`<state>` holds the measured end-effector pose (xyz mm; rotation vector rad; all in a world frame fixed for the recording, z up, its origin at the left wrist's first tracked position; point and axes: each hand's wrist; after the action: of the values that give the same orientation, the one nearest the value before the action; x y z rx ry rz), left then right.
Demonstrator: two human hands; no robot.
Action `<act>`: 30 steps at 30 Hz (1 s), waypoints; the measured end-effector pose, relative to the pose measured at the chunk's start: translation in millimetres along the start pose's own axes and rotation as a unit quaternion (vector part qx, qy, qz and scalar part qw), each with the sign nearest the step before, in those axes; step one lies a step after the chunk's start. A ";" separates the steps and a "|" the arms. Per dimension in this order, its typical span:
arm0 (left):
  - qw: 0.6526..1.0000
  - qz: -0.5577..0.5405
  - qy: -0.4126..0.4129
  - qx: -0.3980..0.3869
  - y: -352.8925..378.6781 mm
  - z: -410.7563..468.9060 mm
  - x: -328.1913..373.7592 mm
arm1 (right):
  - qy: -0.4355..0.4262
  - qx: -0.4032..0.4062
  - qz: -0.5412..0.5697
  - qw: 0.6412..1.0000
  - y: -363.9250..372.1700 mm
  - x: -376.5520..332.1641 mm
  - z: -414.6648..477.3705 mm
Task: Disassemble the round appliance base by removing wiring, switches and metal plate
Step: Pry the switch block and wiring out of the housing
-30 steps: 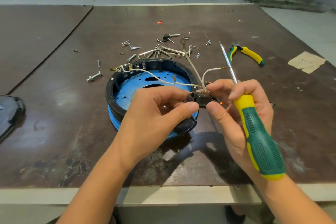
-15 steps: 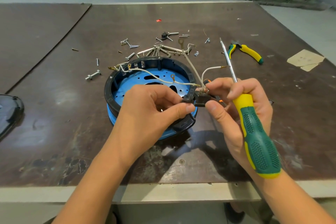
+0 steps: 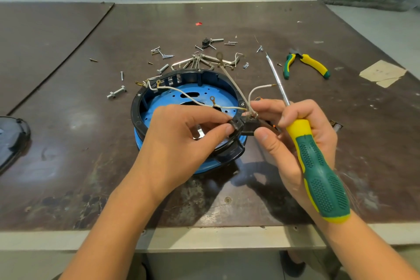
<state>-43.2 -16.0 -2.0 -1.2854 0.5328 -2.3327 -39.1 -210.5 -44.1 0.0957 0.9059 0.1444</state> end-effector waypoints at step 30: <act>0.977 -0.078 -0.156 -0.122 1.8 -0.5 9.3 | -0.031 -0.007 -0.014 0.999 3.5 0.5 -4.1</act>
<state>-47.7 -22.3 3.3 -1.8281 0.6478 -2.1719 -42.3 -206.9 -46.5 0.0738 0.8436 0.1203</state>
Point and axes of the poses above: each hand's wrist, its own z-axis towards the middle knuckle, its own y-axis out of the palm, x = y × z, and after that the axes turned 4 degrees about x, right-handed
